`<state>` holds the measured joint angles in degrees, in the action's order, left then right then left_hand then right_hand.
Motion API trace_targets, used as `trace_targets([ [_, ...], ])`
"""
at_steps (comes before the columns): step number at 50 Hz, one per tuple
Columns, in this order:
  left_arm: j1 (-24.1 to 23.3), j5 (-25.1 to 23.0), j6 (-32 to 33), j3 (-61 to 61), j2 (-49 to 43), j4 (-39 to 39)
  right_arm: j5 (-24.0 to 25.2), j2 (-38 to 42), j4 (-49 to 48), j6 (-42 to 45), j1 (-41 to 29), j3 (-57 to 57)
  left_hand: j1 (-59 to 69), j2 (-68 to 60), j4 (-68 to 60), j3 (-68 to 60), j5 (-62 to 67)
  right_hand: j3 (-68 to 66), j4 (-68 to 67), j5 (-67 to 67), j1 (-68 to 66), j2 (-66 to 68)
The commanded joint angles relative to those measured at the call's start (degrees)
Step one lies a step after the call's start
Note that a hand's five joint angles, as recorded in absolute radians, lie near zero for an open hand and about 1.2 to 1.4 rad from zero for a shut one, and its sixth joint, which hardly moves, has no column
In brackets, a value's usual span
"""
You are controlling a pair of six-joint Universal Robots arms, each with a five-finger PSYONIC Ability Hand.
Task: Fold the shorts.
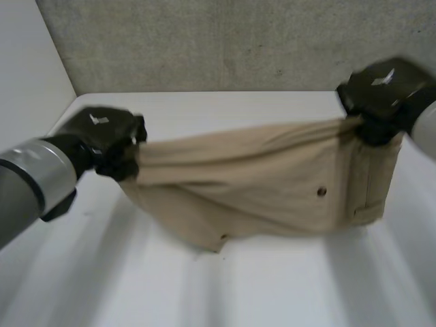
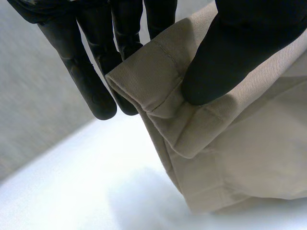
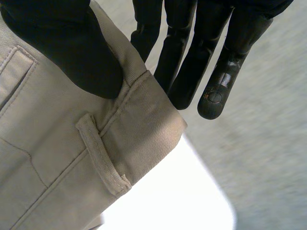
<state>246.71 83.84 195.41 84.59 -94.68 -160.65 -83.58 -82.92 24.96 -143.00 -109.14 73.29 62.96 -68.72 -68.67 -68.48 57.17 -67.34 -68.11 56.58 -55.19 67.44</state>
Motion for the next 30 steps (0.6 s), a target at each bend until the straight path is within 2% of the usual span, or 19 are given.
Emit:
trace_targets([
  [1, 0.35, -1.75, 0.14, -3.19, -12.09, -1.5, -0.62, 13.12, -1.05, 1.14, -0.72, -1.3, 17.04, -11.28, -11.33, -11.52, 12.83, -12.66, -11.89, 13.42, -24.81, 12.56],
  [7, 0.53, -1.14, 0.41, -17.4, -21.41, -5.27, -2.37, 20.85, -7.18, 1.14, -0.63, -10.77, 17.04, -11.28, -11.33, -11.52, 12.83, -12.66, -11.89, 13.42, -24.81, 12.56],
  [11, 0.53, -0.52, 0.23, -26.14, -23.01, -10.3, -4.66, 21.39, -13.69, -0.35, -0.63, -18.34, 17.04, -11.28, -11.33, -11.52, 12.83, -12.66, -11.89, 13.42, -24.81, 12.56],
  [12, 0.53, -0.35, 0.14, -28.84, -22.92, -13.08, -5.97, 21.39, -18.23, -1.66, -0.72, -21.4, 17.04, -11.28, -11.33, -11.52, 12.83, -12.66, -11.89, 13.42, -24.81, 12.56],
  [13, 0.53, 0.44, 0.06, -32.52, -22.31, -19.55, -7.11, 21.22, -23.85, -3.59, -0.72, -23.35, 17.04, -11.28, -11.33, -11.52, 12.83, -12.66, -11.89, 13.42, -24.81, 12.56],
  [15, 0.53, 1.84, -0.03, -34.04, -21.08, -25.56, -7.91, 20.61, -30.11, -5.53, -0.63, -24.16, 17.04, -11.28, -11.33, -11.52, 12.83, -12.66, -11.89, 13.42, -24.81, 12.56],
  [17, 0.27, 4.12, -0.03, -34.49, -18.02, -33.62, -8.18, 17.29, -39.14, -7.55, -0.63, -23.11, 17.04, -11.28, -11.33, -11.52, 12.83, -12.66, -11.89, 13.42, -24.81, 12.56],
  [21, -0.09, 5.98, -0.12, -33.62, -15.11, -40.6, -8.1, 9.64, -45.35, -8.26, -0.63, -19.17, 17.04, -11.28, -11.33, -11.52, 12.83, -12.66, -11.89, 13.42, -24.81, 12.56],
  [30, 0.35, 5.45, -3.72, -20.88, -13.08, -38.42, -4.32, 7.42, -41.23, -8.88, -0.72, -7.31, 17.04, -11.28, -11.33, -11.52, 12.83, -12.66, -11.89, 13.42, -24.81, 12.56],
])
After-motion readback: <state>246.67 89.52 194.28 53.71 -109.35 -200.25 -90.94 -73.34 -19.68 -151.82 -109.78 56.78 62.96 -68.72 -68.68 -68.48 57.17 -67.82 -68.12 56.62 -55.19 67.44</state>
